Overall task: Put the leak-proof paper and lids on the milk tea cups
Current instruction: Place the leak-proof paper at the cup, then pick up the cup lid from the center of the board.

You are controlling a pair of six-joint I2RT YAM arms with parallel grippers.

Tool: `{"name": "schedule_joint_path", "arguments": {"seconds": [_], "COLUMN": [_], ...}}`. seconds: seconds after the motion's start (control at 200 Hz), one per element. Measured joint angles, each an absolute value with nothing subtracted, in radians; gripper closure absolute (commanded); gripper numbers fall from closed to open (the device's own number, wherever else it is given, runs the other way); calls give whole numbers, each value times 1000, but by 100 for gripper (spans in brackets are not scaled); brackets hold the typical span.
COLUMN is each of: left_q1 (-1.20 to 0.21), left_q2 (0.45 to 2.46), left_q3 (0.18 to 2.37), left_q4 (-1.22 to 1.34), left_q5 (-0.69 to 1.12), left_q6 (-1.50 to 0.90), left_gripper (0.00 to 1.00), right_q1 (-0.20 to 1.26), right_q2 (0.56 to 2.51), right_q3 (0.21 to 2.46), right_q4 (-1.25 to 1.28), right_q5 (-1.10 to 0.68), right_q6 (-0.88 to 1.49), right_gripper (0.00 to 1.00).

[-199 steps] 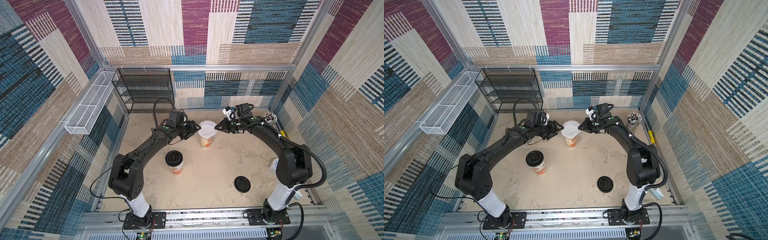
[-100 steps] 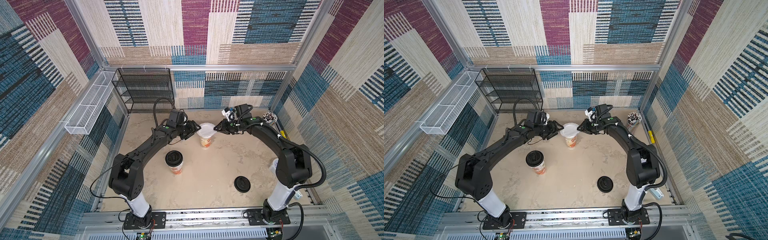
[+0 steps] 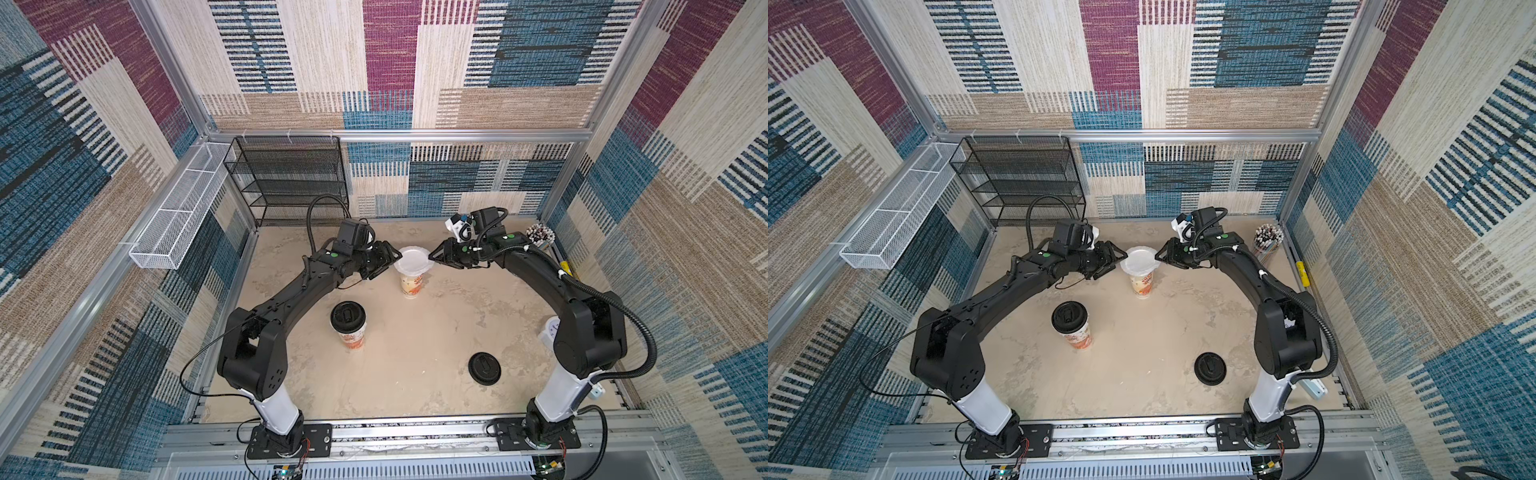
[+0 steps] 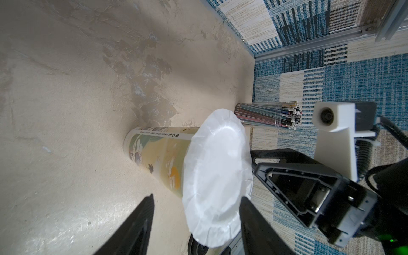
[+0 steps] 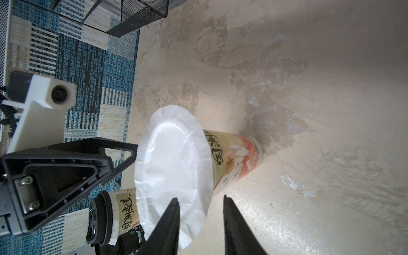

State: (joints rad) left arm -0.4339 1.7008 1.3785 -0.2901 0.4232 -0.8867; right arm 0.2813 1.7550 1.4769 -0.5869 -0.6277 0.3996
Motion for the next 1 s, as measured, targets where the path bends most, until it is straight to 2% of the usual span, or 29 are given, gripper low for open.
{"name": "schedule_joint_path", "arguments": {"seconds": [0.065,0.18,0.22,0.386,0.631,0.781,1.002], "left_q1": [-434,-434,-434,-432,-432,-432,-432], "left_q2": [1699,1691,1686,1649,1589,1558,1533], "left_q3": [1378,1378,1378,1371,1337,1300,1277], "left_q4": [-290,-290,-293,-310,-320,-325,-332], "left_q5": [423,421,421,397,371,364,344], "left_q6": [-887,-886,-886,-878,-860,-859,-859], "left_gripper": [35,32,31,29,28,27,27], "right_q1": [281,281,281,281,369,441,493], "right_q2": [1746,1710,1684,1520,1220,1072,1013], "right_q3": [1473,1472,1468,1399,1035,857,698], "right_q4": [-591,-601,-605,-646,-801,-897,-970], "right_q5": [-627,-604,-583,-428,-120,-38,-23], "right_q6": [400,398,391,345,388,537,751], "right_gripper": [59,41,37,32,22,12,14]}}
